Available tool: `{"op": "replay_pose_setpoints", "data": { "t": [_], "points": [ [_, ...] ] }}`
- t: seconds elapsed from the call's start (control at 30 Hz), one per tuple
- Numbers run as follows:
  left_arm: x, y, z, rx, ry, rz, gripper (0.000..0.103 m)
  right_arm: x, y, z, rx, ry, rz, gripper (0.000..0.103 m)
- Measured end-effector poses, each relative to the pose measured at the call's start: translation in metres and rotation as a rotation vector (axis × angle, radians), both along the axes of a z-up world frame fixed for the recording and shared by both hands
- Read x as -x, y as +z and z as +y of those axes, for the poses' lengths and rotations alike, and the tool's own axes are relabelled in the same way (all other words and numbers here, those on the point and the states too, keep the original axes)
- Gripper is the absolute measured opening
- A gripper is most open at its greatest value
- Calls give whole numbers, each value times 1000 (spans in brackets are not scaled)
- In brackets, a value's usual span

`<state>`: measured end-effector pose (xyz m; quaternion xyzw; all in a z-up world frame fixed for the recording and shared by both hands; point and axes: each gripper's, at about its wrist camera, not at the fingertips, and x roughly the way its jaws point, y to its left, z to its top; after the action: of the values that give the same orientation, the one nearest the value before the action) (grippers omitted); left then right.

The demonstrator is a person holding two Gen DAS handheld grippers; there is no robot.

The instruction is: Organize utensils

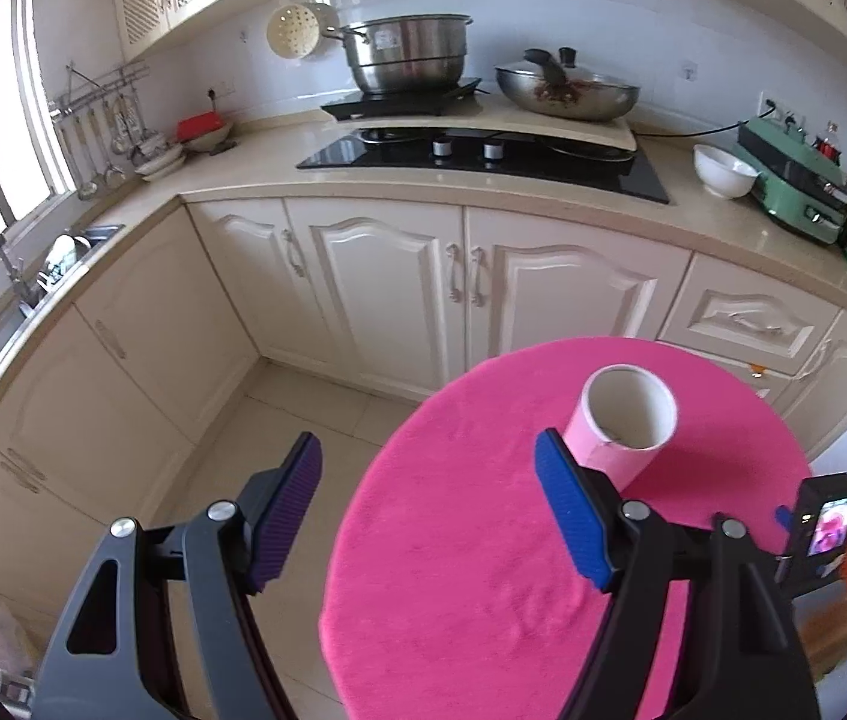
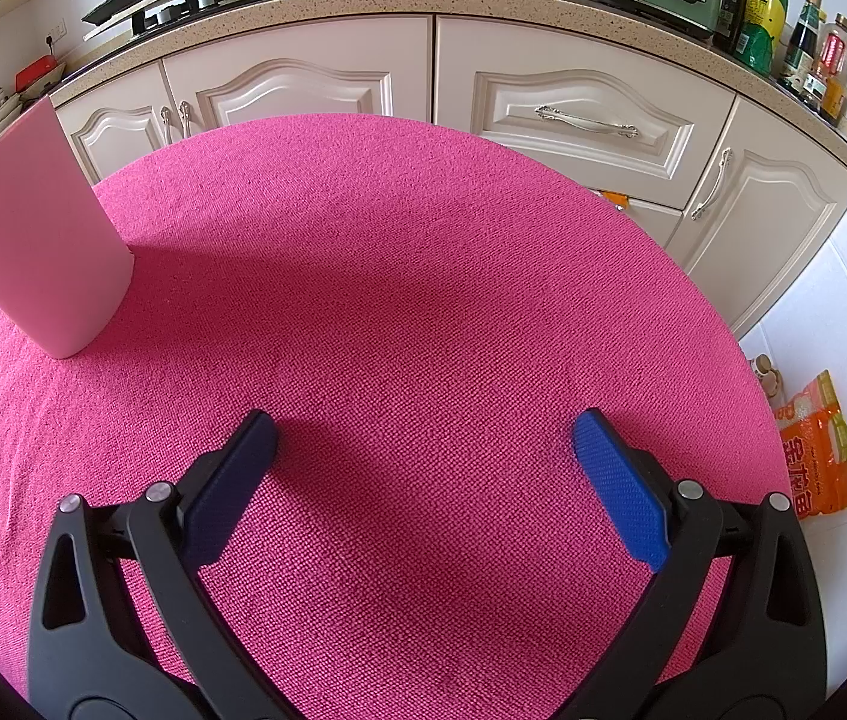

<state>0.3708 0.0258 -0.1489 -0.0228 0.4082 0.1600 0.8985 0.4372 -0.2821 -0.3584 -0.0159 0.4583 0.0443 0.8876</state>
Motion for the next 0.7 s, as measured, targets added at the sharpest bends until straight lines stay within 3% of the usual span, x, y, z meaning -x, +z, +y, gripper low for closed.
{"op": "replay_pose_setpoints", "data": {
  "t": [0.23,0.4,0.7],
  "points": [
    [-5,-4,-14,49,-47,-11,72,0,0,0,0,0,0,97],
    [-3,-6,-27,50,-101,-34,72,0,0,0,0,0,0,97],
    [-6,-19,-44,49,-158,-2,72,0,0,0,0,0,0,97]
  ]
}}
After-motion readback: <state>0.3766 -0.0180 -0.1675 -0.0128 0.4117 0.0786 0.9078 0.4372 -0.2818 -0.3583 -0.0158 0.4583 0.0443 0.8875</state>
